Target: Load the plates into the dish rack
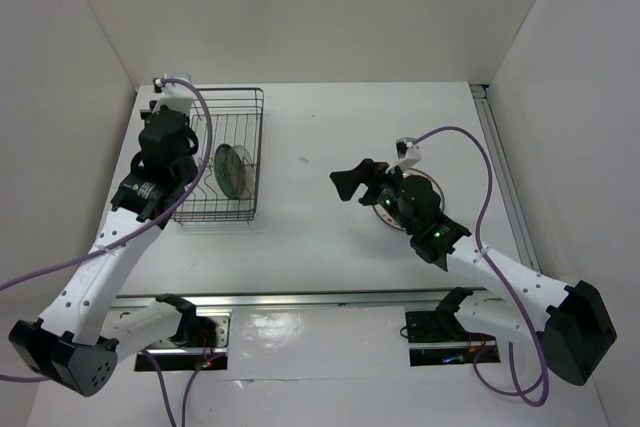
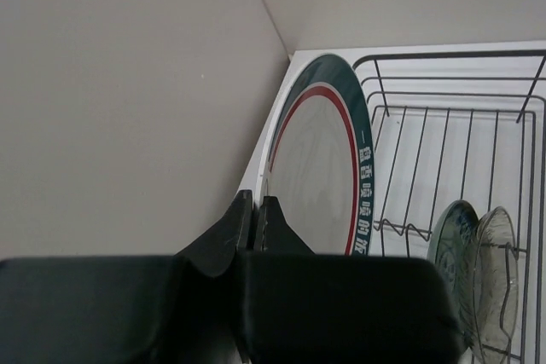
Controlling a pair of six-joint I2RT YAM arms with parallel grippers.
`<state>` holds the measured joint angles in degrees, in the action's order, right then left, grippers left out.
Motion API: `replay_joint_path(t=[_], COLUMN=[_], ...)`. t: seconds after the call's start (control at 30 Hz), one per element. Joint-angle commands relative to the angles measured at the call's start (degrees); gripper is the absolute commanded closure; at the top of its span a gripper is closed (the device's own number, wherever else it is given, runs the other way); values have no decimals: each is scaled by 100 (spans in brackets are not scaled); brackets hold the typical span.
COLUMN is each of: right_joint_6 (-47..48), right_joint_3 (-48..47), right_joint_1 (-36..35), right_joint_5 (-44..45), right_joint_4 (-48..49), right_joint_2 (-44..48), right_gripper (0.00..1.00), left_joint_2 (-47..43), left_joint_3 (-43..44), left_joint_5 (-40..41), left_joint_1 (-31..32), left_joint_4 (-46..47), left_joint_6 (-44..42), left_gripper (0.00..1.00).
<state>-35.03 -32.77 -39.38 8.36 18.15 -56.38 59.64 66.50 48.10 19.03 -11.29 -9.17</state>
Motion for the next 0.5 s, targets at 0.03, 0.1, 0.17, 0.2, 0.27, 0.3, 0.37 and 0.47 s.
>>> replay_joint_path(t=[0.03, 0.1, 0.17, 0.2, 0.27, 0.3, 0.37, 0.47], right_joint_6=[154, 154, 206, 207, 207, 207, 207, 207], right_joint_3=[-54, -54, -54, -54, -54, -54, -54, -1], right_joint_1=[70, 70, 70, 70, 70, 70, 123, 123], right_joint_5=[-282, -335, -335, -335, -335, -335, -335, -335], right_joint_4=[22, 22, 22, -31, -31, -31, 30, 30], right_joint_2=[39, -22, -22, -22, 39, 100, 101, 101], right_gripper=[0, 0, 0, 0, 0, 0, 0, 0], left_joint_2=[48, -13, -74, -75, -23, -22, -22, -84], left_joint_3=[-163, -243, -400, -401, -479, -550, -681, -937], left_joint_5=[-46, -439, -704, -757, -880, -951, -1152, -1626], left_joint_1=[-154, -338, -443, -513, -514, -514, -514, -584], left_joint_4=[918, 971, 909, 909, 839, 778, 777, 830], left_joint_6=[-463, -218, 19, 90, 230, 292, 363, 670], left_gripper=[100, 100, 100, 100, 100, 100, 100, 100])
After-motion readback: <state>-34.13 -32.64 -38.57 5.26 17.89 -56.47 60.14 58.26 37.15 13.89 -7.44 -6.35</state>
